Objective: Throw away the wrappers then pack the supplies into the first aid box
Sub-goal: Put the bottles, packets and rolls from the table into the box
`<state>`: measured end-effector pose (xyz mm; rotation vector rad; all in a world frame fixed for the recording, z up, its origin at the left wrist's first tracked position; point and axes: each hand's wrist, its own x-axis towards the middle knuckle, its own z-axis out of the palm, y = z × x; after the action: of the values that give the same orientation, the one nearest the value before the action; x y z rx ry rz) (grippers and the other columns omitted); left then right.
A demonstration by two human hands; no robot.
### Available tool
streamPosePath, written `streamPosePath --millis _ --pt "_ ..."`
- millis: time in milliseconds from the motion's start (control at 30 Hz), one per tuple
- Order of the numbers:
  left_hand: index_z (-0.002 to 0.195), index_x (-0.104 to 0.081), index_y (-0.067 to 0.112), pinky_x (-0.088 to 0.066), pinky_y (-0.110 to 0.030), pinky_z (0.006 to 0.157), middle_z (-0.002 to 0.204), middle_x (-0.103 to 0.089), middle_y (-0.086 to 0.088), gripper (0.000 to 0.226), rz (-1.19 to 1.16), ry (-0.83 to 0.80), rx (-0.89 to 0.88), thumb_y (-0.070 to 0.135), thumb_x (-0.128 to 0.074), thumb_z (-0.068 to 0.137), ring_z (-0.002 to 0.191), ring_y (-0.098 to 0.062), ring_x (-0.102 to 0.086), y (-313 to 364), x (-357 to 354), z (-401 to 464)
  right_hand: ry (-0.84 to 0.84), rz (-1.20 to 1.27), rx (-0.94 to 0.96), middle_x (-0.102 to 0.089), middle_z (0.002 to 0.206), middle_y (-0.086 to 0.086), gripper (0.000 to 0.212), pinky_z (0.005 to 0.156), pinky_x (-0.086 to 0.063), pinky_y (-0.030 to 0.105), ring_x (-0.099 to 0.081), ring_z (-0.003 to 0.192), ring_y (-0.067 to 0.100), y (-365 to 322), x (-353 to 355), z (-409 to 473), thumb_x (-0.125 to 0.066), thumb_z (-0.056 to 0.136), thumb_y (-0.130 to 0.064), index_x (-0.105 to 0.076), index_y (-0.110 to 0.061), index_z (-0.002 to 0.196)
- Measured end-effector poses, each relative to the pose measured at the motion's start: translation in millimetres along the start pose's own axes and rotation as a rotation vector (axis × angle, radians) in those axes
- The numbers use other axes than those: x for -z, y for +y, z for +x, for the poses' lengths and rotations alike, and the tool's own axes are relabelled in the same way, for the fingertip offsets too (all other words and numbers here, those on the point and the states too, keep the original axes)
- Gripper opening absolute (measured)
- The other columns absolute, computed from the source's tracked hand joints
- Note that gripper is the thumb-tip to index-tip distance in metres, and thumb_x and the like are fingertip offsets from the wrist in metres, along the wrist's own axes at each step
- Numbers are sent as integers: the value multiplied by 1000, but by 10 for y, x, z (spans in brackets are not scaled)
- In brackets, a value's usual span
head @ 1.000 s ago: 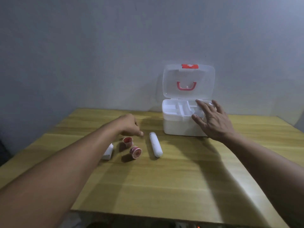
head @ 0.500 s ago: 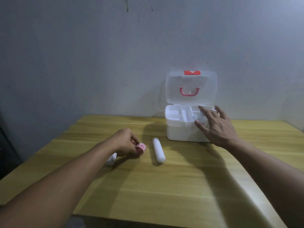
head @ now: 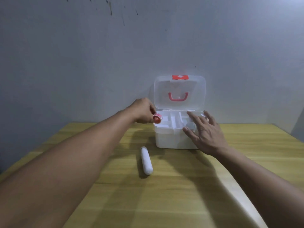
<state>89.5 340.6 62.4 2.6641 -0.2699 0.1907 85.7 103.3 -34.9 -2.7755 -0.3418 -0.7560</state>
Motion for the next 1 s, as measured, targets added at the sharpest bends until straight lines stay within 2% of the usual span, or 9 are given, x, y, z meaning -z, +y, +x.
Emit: streamPosePath --millis 200,333,433,533,600,700,833,933,1000 --pt "111 -73 13 -50 -30 82 115 -69 -8 29 205 -91 -60 14 -72 82 103 -26 -62 194 -213 229 2 -6 10 -51 140 2 74 116 -21 42 -14 145 27 27 -32 15 -17 84 -72 -18 -36 148" --pt "111 -73 14 -51 -30 86 120 -68 -8 27 200 -123 -65 7 -64 87 108 -24 -62 196 -284 296 11 -16 10 -51 140 3 71 116 -19 41 -14 145 27 28 -35 20 -20 86 -70 -17 -36 148" --pt "118 -70 15 -47 -27 83 123 -67 -8 31 164 -129 -83 8 -65 89 108 -22 -62 176 -308 310 12 -11 13 -51 139 4 71 116 -19 41 -13 145 27 30 -26 20 -20 86 -70 -17 -36 148" --pt "137 -54 15 -47 -30 98 132 -62 -8 50 59 -193 -66 7 -64 89 117 -22 -59 157 -328 272 8 -16 12 -51 139 4 72 116 -20 42 -13 145 27 33 -32 18 -18 85 -71 -16 -36 148" --pt "142 -46 13 -42 -36 108 141 -54 -12 56 -22 -219 -47 6 -61 89 128 -24 -53 142 -343 259 10 -13 12 -52 138 4 72 117 -20 42 -14 145 27 33 -39 22 -17 85 -71 -16 -36 148" --pt "135 -54 6 -37 -40 113 143 -52 -13 49 -131 -228 -48 -2 -53 87 133 -26 -47 117 -361 235 17 -19 10 -52 138 3 72 116 -20 42 -15 145 27 31 -49 26 -17 85 -71 -17 -36 148" --pt "118 -70 9 -44 -36 106 129 -66 -6 28 -154 -133 -94 17 -59 93 119 -20 -59 32 -400 240 19 -16 6 -52 137 3 72 115 -21 43 -15 145 27 29 -47 20 -17 85 -71 -17 -36 148" --pt "110 -74 11 -47 -29 99 119 -71 -3 26 -166 -12 -79 25 -67 88 112 -18 -63 -30 -446 255 32 -11 8 -54 135 2 72 115 -23 42 -17 144 27 18 -49 23 -18 85 -71 -19 -36 148" --pt "111 -74 11 -43 -23 96 122 -70 -2 32 -149 -1 -77 28 -73 83 115 -15 -61 -50 -487 250 41 -16 7 -55 133 1 72 114 -24 42 -18 144 27 15 -50 19 -17 84 -70 -21 -35 147"
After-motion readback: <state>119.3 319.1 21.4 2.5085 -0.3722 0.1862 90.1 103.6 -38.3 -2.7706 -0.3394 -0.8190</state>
